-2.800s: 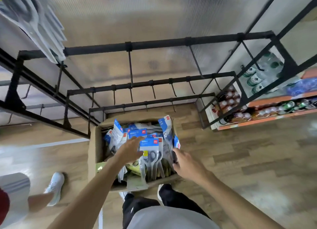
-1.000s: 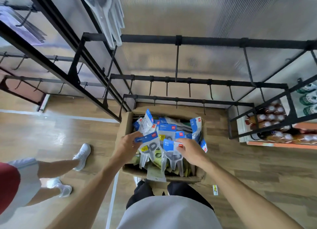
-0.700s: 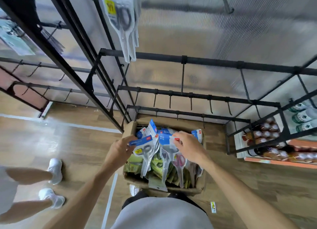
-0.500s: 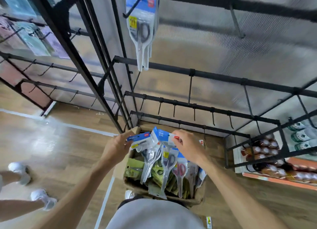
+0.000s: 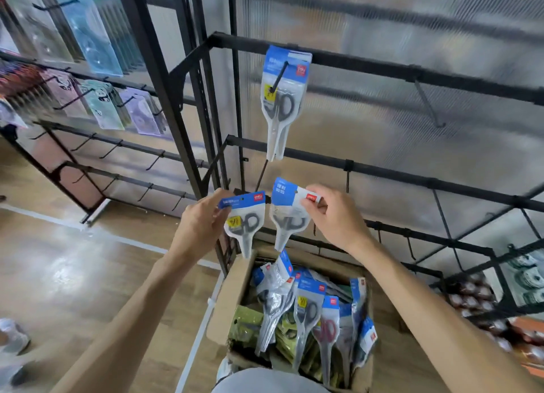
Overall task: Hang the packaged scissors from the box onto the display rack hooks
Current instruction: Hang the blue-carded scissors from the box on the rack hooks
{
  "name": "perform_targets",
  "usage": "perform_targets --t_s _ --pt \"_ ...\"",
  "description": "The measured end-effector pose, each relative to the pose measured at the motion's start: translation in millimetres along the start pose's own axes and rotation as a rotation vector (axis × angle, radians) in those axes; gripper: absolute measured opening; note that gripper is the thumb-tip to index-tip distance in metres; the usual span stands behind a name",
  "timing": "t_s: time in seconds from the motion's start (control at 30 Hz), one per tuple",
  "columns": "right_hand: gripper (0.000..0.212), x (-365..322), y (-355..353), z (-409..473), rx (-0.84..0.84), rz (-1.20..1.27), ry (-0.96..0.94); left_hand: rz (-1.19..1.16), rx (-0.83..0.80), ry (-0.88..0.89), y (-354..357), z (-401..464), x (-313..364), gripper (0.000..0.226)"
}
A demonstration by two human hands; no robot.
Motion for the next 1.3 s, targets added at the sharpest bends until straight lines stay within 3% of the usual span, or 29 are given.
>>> perform_targets --t_s 0.3,0.8,1.3 --pt "0.016 -79 -53 83 0.145 0.077 -0.215 -0.017 0.193 0.166 -77 50 42 0.025" --pt "0.014 -101 -46 122 0.240 0.165 -0.046 0.017 0.233 0.275 -124 87 66 0.023" --pt "0.022 -75 -53 203 0.295 -0.043 0.175 0.031 0.153 0.277 -119 111 73 0.027"
Point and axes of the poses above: each hand's wrist, its own z-axis towards the middle knuckle, its own y-axis out of the palm, x = y × z, the point moved 1 cm from there along z, towards the middle knuckle, and after that the axes turned 3 degrees about -y, right-handed, at the moved point
